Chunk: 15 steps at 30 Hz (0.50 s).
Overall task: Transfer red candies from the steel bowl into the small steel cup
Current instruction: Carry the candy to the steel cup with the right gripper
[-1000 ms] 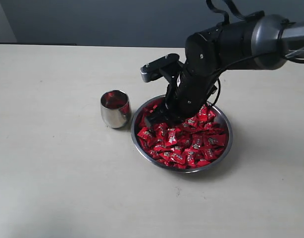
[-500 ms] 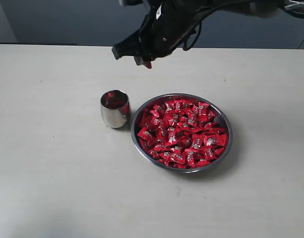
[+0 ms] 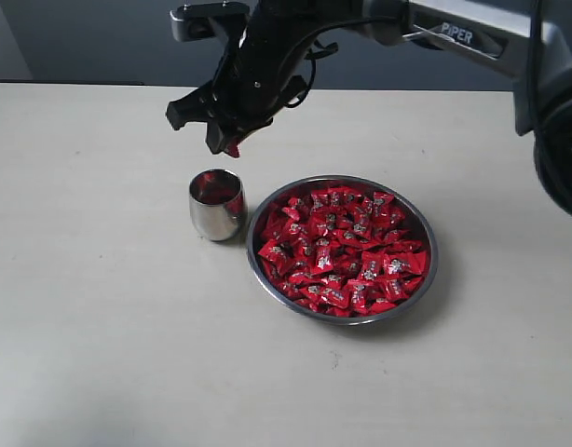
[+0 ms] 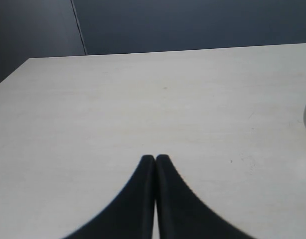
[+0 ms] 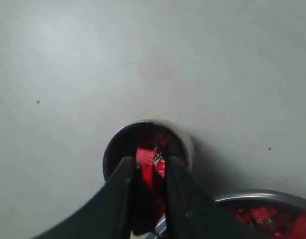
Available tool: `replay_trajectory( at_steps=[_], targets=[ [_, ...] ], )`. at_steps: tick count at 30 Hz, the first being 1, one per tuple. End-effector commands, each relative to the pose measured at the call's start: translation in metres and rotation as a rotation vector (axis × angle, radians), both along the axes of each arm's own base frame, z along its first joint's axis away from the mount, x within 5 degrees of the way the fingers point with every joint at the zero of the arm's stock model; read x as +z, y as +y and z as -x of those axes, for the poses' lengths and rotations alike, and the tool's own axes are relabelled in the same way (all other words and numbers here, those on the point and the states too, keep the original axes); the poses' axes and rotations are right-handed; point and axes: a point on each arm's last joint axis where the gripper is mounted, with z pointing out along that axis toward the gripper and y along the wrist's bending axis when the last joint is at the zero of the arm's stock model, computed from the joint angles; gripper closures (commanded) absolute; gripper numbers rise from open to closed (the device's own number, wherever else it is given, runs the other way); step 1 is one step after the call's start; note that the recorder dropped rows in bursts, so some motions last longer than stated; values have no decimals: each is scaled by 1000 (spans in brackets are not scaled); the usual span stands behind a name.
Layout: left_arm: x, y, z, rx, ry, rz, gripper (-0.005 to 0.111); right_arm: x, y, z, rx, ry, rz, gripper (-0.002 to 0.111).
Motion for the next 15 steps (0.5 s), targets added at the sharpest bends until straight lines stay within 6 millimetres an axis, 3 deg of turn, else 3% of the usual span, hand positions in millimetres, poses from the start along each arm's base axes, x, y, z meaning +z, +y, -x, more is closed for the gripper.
replay_trajectory(
  at_steps=[1,9,15],
  targets=[
    [-1,0,0,-6,-8,-2,106,-1,13,5,68,15,30,109],
    [-1,0,0,-6,-8,-2,106,-25,16,4,98,38,128,109],
    [-1,0,0,-6,-8,-2,106,-26,18,2,89,15,107,109]
  ],
)
